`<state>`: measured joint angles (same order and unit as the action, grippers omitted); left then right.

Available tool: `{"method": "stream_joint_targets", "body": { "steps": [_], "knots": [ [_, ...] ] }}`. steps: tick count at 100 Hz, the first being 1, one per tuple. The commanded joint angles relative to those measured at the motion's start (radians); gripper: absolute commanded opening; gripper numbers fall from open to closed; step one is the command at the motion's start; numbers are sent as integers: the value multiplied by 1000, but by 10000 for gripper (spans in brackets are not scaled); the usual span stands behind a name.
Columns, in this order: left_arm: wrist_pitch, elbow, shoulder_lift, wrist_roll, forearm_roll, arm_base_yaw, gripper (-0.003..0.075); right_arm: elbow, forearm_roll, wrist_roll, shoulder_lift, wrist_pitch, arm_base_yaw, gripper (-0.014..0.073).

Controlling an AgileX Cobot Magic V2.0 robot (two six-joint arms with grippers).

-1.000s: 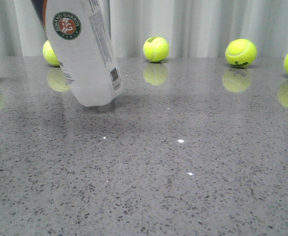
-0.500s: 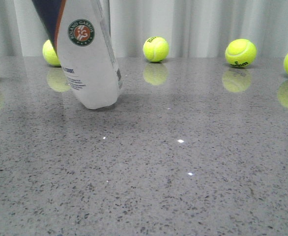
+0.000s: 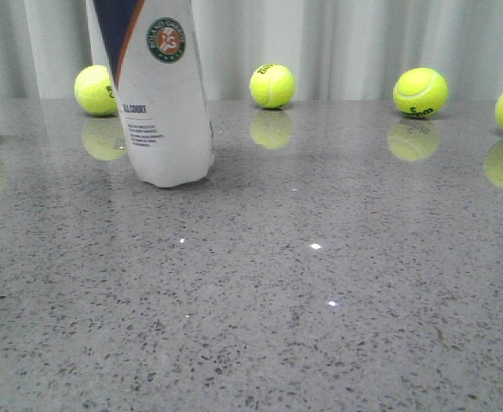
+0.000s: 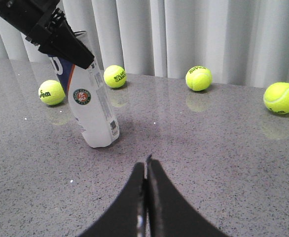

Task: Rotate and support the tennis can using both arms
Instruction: 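Lower the can upright onto the table and open the left gripper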

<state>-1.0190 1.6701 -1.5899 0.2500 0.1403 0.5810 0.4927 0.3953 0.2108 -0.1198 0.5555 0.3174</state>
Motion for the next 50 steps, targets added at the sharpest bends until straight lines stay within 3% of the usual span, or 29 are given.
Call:
{"method": "stream_joint_targets", "body": {
  "steps": [1, 50],
  "knots": [
    [69, 33, 38, -1, 32, -1, 310, 24, 2, 9, -13, -71, -6, -61],
    [123, 43, 38, -1, 77, -1, 309, 24, 2, 9, -13, -71, -6, -61]
  ]
}}
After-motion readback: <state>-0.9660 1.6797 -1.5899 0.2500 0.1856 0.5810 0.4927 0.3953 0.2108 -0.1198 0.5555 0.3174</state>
